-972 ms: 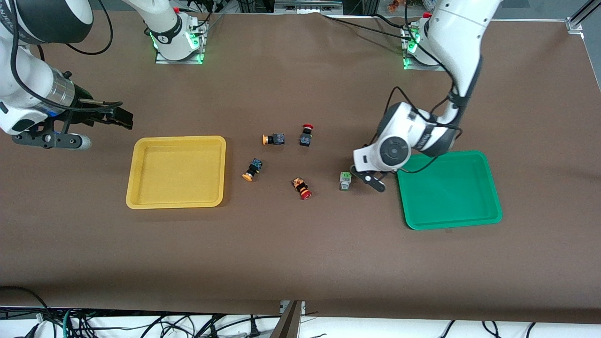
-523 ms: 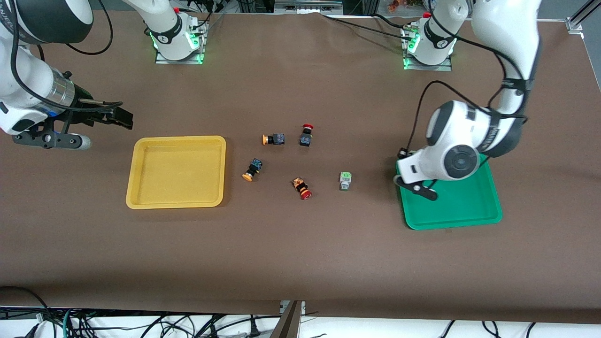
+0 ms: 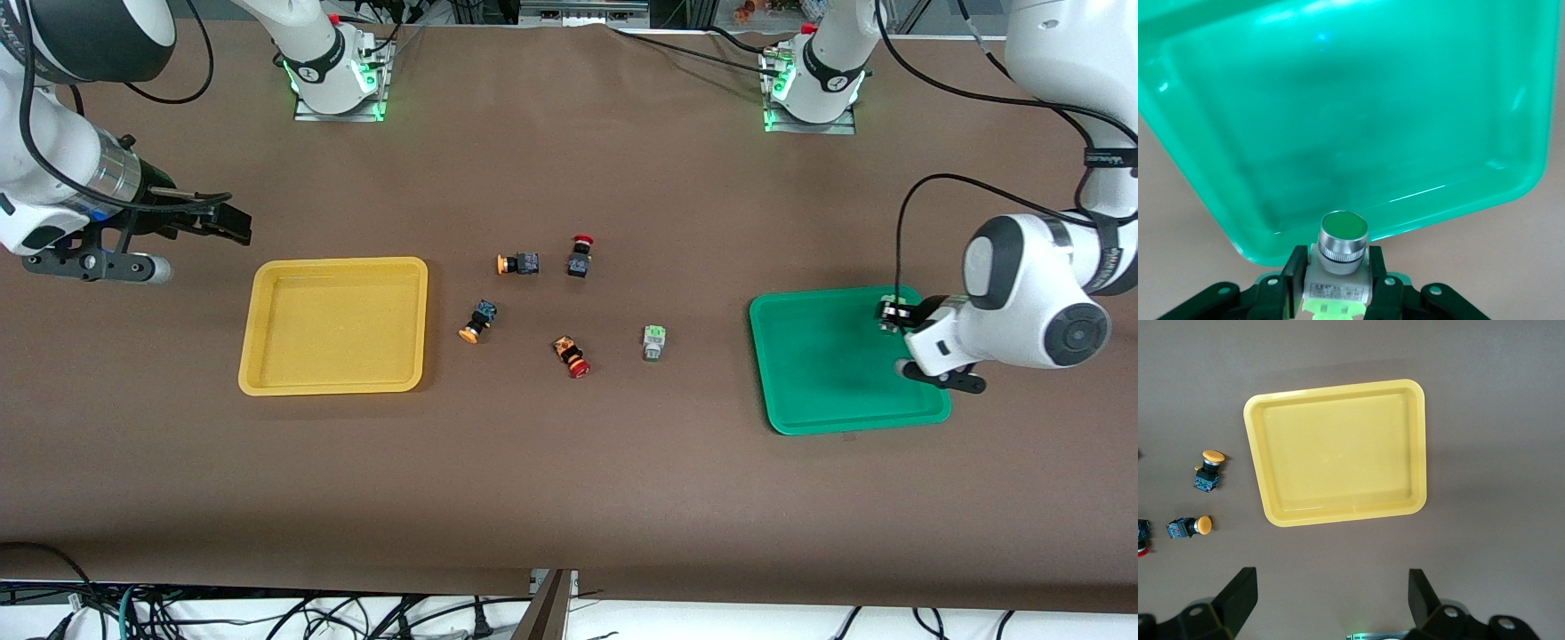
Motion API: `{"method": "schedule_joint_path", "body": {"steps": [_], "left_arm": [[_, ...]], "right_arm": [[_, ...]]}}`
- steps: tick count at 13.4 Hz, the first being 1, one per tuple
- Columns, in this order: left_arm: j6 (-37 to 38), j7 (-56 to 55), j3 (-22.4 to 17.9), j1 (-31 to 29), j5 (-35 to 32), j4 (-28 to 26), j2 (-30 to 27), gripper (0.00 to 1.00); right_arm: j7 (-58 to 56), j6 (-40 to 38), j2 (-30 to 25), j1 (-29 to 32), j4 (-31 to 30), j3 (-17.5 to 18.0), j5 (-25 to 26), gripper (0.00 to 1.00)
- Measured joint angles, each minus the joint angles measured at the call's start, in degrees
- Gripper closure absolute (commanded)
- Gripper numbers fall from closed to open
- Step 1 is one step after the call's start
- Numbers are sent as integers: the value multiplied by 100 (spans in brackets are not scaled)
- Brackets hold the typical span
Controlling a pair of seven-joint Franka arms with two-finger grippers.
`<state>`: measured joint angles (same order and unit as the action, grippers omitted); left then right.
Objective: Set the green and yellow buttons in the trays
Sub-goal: 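Carry the green button into the green tray and release it, then reach the right gripper to a yellow button while the left gripper withdraws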
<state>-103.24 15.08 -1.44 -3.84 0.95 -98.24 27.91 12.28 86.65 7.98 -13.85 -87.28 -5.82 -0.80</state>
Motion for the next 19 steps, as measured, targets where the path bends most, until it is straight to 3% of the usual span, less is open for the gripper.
{"method": "schedule_joint_path", "body": {"steps": [5, 10, 14, 19], "left_arm": [[-533, 463, 5, -741, -10, -77, 653, 67], [-658, 472, 36, -818, -9, -74, 838, 64], [-775, 472, 42, -847, -10, -63, 944, 65], [-776, 314, 263, -841, -8, -23, 944, 66]], "right_arm": [[0, 0, 0, 1, 1, 1, 0, 0], [-14, 2, 67, 0, -2, 24, 15, 0], [66, 109, 521, -345, -18, 93, 20, 0], [2210, 981, 1406, -1153, -42, 133, -279, 0]]}}
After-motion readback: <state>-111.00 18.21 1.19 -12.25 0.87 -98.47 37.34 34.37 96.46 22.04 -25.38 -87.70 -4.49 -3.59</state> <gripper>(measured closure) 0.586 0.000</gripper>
